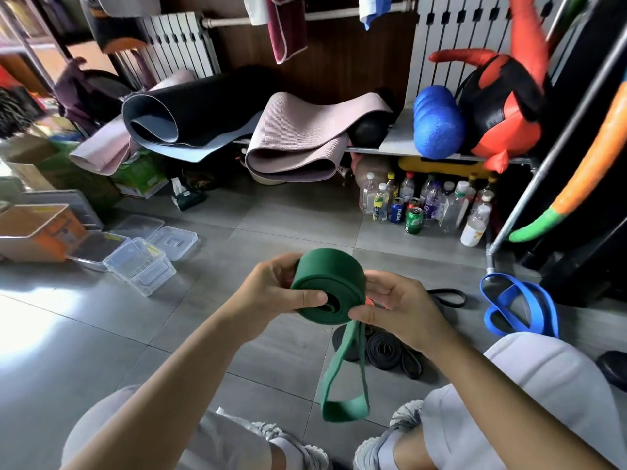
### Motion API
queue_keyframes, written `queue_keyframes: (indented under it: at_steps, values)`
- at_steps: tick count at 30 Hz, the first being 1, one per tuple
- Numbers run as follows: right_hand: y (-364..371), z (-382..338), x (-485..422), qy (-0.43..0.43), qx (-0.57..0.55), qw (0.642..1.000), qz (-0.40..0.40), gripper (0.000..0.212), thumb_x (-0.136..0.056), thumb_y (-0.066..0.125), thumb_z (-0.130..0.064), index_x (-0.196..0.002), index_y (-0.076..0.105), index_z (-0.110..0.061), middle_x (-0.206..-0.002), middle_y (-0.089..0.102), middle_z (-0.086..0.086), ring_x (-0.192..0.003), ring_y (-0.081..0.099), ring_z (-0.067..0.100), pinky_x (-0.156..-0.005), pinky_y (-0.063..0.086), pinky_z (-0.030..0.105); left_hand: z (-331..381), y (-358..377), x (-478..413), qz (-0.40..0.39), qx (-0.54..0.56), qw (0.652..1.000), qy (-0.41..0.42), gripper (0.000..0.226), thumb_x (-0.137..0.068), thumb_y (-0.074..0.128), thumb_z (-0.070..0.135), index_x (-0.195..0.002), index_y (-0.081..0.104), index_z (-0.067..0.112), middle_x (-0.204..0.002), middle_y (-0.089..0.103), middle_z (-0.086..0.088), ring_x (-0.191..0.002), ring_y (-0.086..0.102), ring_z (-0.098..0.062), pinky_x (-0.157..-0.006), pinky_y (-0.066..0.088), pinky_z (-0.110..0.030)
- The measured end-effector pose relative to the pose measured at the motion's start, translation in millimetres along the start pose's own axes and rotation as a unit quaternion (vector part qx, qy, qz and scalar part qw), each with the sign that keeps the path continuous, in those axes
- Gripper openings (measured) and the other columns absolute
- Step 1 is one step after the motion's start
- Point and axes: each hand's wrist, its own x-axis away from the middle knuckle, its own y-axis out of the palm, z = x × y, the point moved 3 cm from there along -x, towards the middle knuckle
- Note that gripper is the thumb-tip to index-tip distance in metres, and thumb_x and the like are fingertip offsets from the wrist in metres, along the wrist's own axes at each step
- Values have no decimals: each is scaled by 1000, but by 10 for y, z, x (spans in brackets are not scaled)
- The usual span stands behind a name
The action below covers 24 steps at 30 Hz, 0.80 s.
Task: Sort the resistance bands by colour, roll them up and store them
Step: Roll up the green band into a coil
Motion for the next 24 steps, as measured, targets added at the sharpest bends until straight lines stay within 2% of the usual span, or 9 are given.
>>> queue_keyframes:
  at_steps: [3, 6, 8, 10, 12, 16, 20, 24]
  values:
    - [-1, -32, 14, 2, -41, 999, -4, 38, -63, 85, -21, -99, 73, -27, -102, 73, 4, -97, 68, 20, -81, 53, 26, -1, 39, 46, -28, 21, 999, -28, 69, -50, 86, 19, -113, 59, 7, -101, 70, -14, -92, 67, -29, -73, 57, -35]
    - [10, -57, 4, 16, -40, 999, 1, 35, -63, 80, -6, -95, 72, -18, -95, 74, 6, -87, 70, 20, -71, 55, 25, 124, 8, 14, -36, -68, 997, -20, 78, -49, 88, 33, -117, 56, 12, -107, 68, -8, -98, 66, -23, -74, 55, -33]
    - [5, -60, -5, 31, -47, 998, 12, 34, -63, 76, -7, -95, 70, -16, -93, 74, 5, -84, 71, 19, -70, 55, 24, 231, -28, -34, -31, -116, 993, 0, 67, -51, 87, 35, -109, 61, 16, -107, 68, -5, -101, 65, -21, -77, 55, -34]
    - [-22, -47, -23, 35, -51, 998, 12, 31, -63, 74, -8, -91, 73, -19, -94, 74, 6, -87, 71, 20, -73, 55, 26, 268, -49, -102, -28, -152, 988, 13, 49, -55, 88, 28, -97, 66, 17, -99, 70, -5, -97, 66, -23, -79, 56, -39]
    - [-67, -12, -57, 33, -39, 999, 10, 30, -63, 76, -9, -89, 75, -24, -94, 74, 5, -89, 70, 20, -75, 55, 26, 243, -38, -183, -27, -161, 986, 18, 42, -56, 87, 23, -92, 66, 15, -95, 70, -5, -94, 67, -23, -79, 57, -41]
    - [-186, 78, -113, 61, -31, 997, 36, 29, -63, 78, -7, -87, 74, -22, -92, 74, 4, -84, 71, 17, -72, 54, 24, 114, -1, -357, -6, -160, 987, 13, 41, -52, 83, 26, -90, 67, 19, -91, 71, 1, -91, 67, -17, -76, 58, -37]
    - [-370, 129, -144, 96, 17, 995, 11, 37, -66, 77, 4, -96, 69, -17, -95, 74, 1, -88, 70, 16, -75, 54, 24, 13, 47, -501, -53, -183, 982, -13, 45, -52, 91, 23, -90, 66, 19, -87, 69, 5, -85, 67, -18, -73, 56, -28]
    - [-461, 138, -199, 117, 32, 993, -11, 40, -67, 75, 8, -102, 67, -11, -95, 74, 3, -88, 70, 15, -75, 54, 24, 43, 115, -582, -51, -195, 979, -11, 36, -60, 82, 20, -91, 65, 15, -84, 69, 5, -80, 67, -18, -72, 58, -32]
